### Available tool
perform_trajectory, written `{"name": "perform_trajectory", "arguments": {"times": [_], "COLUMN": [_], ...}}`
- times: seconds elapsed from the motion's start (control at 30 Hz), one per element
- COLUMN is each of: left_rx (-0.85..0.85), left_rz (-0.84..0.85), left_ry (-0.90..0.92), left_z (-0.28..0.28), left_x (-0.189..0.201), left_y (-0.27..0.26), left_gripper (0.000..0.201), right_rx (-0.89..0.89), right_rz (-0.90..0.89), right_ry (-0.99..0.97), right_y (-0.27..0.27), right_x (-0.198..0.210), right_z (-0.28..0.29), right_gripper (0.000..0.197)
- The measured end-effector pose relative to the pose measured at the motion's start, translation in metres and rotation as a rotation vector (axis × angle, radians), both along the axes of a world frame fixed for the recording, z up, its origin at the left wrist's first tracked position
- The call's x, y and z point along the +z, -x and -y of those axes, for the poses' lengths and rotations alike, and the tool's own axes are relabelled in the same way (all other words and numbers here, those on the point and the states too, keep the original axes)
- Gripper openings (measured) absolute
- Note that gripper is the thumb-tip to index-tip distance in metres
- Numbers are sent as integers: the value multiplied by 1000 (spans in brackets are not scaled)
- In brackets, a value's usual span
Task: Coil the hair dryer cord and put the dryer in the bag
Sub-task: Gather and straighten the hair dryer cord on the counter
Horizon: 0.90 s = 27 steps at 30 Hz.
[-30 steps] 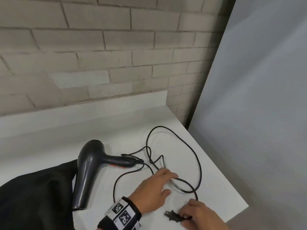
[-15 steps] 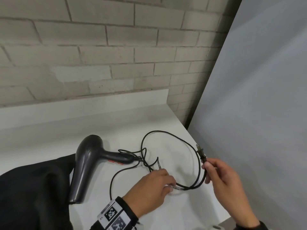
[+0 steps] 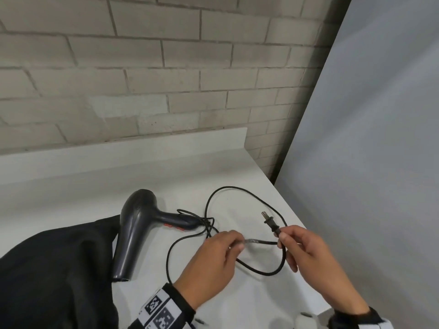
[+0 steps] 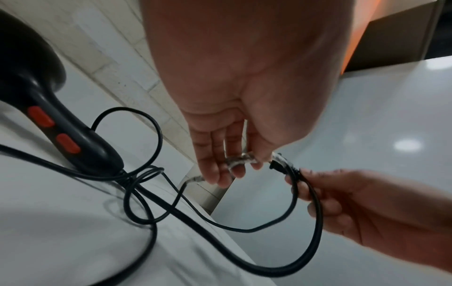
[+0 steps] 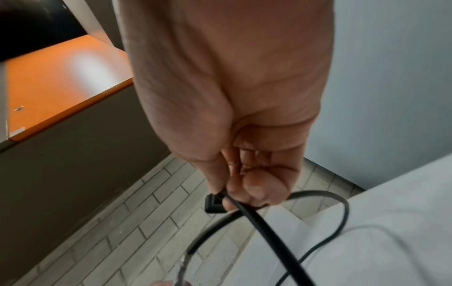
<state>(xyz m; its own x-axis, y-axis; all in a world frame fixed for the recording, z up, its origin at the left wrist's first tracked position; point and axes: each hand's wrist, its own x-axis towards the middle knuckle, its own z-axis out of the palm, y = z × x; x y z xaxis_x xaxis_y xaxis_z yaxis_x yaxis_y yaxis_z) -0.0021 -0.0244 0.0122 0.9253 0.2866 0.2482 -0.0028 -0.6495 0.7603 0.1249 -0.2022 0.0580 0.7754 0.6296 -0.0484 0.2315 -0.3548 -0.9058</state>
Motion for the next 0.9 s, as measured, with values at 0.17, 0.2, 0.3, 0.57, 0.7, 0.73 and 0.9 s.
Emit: {"name": "perform_trajectory", "arguments": {"times": [0.17, 0.2, 0.3, 0.57, 0.7, 0.73, 0.9], "left_rx": [171, 189, 131, -193, -239, -249, -258], "left_rz": [54, 63, 100, -40, -211, -243, -358], "left_ry": [223, 265, 259, 52, 23, 1, -64], "left_z": [-11, -12, -13, 5, 2, 1, 0], "left_x": [1, 4, 17, 8, -10, -14, -26], "left_y": [-2, -2, 3, 33, 43, 44, 46], "left_gripper": [12, 12, 10, 10, 15, 16, 21], "right_rx": [18, 58, 105, -354, -413, -413, -548], "right_rz": [-41, -51, -63, -159, -298, -305, -69], "right_ry": [-141, -110, 56, -173, -225, -217, -50], "right_y": [22, 26, 31, 16, 17, 18, 20], "right_x": [-16, -21, -43, -62, -81, -86, -86], "right_z": [12, 13, 12, -1, 1, 3, 12], "right_gripper": [12, 7, 17, 21, 16, 20, 30]}}
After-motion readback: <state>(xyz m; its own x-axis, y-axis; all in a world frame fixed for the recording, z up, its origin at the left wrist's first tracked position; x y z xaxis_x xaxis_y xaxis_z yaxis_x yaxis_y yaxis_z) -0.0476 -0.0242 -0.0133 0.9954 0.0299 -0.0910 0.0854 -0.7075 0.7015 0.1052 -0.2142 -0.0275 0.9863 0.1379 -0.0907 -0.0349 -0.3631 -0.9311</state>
